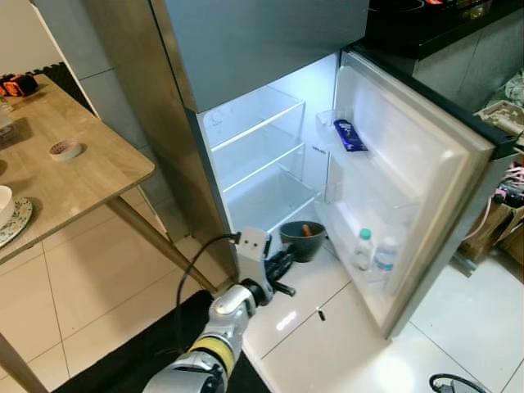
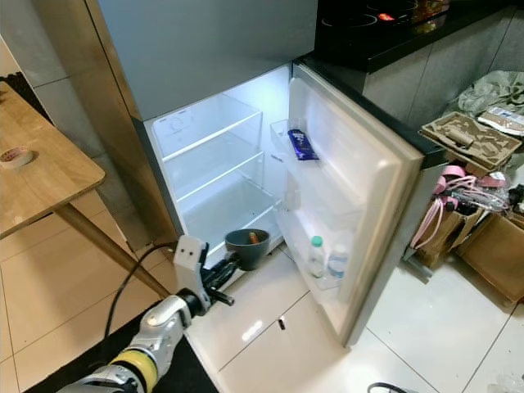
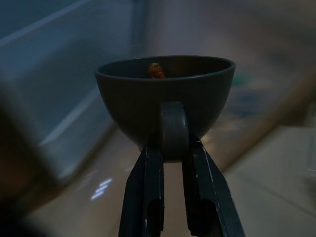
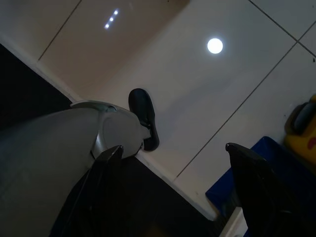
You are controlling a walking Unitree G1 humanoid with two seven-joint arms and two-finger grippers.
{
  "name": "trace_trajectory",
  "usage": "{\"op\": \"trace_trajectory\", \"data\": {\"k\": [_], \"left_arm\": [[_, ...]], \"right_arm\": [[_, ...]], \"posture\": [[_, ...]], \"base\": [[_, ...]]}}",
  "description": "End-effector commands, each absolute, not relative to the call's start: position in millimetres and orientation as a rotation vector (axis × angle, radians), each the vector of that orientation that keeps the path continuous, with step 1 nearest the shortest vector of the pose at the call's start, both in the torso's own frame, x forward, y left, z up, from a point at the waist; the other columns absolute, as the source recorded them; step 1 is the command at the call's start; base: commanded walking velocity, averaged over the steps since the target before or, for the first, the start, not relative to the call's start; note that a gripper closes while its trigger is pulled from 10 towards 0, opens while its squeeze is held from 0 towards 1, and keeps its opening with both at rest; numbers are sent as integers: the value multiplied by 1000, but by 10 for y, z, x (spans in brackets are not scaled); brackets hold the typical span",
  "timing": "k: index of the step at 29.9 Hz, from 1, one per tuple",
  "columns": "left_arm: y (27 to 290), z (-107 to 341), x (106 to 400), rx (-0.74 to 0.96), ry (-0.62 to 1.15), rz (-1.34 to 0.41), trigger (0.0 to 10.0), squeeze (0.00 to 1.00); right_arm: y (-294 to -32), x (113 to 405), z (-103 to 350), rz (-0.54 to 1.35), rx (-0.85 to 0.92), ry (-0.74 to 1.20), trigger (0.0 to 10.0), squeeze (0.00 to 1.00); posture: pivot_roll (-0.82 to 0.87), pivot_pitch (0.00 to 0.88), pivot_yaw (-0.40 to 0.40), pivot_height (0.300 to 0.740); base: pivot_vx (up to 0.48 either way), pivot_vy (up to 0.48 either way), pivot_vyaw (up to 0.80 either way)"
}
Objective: Restocking fridge
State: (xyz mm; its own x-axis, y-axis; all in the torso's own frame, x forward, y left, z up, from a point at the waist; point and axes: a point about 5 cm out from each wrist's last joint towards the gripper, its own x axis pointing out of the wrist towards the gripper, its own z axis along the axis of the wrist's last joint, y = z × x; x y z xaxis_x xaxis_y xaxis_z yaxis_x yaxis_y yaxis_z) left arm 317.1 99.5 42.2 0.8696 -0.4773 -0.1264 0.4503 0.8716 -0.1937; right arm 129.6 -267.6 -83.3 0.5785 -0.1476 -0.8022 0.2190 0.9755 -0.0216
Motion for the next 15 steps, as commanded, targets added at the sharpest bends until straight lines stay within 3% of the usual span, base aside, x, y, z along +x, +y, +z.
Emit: {"op": "trace_trajectory", "data": {"k": [1, 3, 9, 15], "left_arm": [[1309, 311, 3128, -123, 211, -341, 10000, 0], [1604, 216, 3067, -82, 255, -188, 10000, 0], [1770, 105, 2971, -52, 315, -110, 10000, 0], [2102, -281, 2541, 18, 530, 47, 10000, 0]], "right_arm": [[-2617, 1270, -864, -200, 85, 951, 10000, 0], [-2563, 1319, -868, -179, 82, 956, 10000, 0], [-2508, 1376, -867, -153, 76, 957, 10000, 0], [-2381, 1470, -871, -99, 66, 960, 10000, 0]], "posture": [[-194, 11, 81, 740], [-188, 0, 78, 740], [-179, 0, 73, 740], [-161, 0, 64, 740]], "base": [[0, 0, 0], [0, 0, 0], [0, 0, 0], [0, 0, 0]]}}
